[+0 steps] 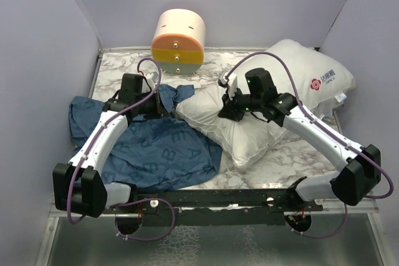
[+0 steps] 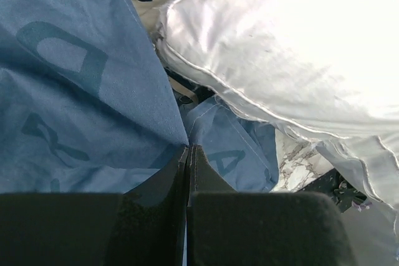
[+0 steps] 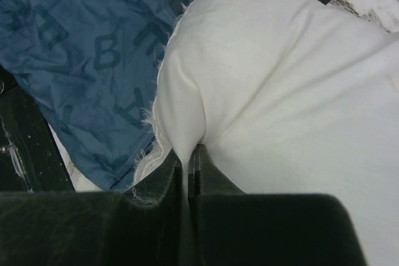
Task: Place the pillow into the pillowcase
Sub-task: Adjust the pillowcase at the center of the board.
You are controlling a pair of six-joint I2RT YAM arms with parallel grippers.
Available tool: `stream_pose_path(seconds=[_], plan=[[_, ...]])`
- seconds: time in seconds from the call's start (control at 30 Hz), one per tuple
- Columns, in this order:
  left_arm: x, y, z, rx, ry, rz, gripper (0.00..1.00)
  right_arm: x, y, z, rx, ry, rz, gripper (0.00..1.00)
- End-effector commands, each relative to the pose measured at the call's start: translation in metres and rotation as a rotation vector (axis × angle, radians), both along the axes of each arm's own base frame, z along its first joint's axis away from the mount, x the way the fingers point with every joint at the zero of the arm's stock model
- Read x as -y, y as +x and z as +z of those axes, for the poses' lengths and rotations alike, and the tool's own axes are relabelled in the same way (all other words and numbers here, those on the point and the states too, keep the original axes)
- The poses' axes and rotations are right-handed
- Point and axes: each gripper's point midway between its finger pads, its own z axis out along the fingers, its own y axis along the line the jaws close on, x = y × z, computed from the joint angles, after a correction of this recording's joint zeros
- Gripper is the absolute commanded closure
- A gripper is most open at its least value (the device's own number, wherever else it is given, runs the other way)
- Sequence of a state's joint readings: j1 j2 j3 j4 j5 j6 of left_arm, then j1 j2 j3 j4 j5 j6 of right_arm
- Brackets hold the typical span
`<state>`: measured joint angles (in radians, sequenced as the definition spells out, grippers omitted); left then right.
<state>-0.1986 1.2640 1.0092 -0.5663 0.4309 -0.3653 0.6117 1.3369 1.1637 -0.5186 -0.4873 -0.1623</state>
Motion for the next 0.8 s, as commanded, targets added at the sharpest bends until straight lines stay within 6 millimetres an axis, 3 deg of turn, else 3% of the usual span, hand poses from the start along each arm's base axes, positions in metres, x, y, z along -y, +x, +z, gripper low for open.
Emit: stream_pose_path(seconds=[0.0, 0.2, 0.3, 0.47, 0.57, 0.7, 0.77], plan=[[0.004, -0.012, 0.007, 0.002, -0.025, -0.037, 1.00, -0.006, 0.039, 0.012, 0.072, -0.031, -0.125, 0.99], [0.003, -0.026, -0.001, -0.022, -0.039, -0.023, 1.00, 0.012, 0.098, 0.007, 0.127, -0.134, -0.413, 0.99], [0.003, -0.033, -0.005, -0.038, -0.052, -0.016, 1.00, 0.006, 0.106, 0.009, 0.129, -0.120, -0.426, 0.99], [-0.012, -0.038, -0.027, -0.107, 0.030, 0.051, 0.98, -0.016, 0.081, 0.014, 0.103, -0.043, -0.237, 0.99], [-0.031, -0.040, -0.039, -0.164, 0.145, 0.108, 0.83, -0.015, 0.062, 0.011, 0.091, -0.017, -0.183, 0.99], [-0.046, -0.020, -0.013, -0.086, 0.209, 0.177, 0.56, -0.002, 0.048, -0.002, 0.074, -0.044, -0.184, 0.99], [-0.045, -0.008, 0.009, -0.023, 0.201, 0.188, 0.50, 0.001, 0.043, -0.006, 0.070, -0.050, -0.185, 0.99]])
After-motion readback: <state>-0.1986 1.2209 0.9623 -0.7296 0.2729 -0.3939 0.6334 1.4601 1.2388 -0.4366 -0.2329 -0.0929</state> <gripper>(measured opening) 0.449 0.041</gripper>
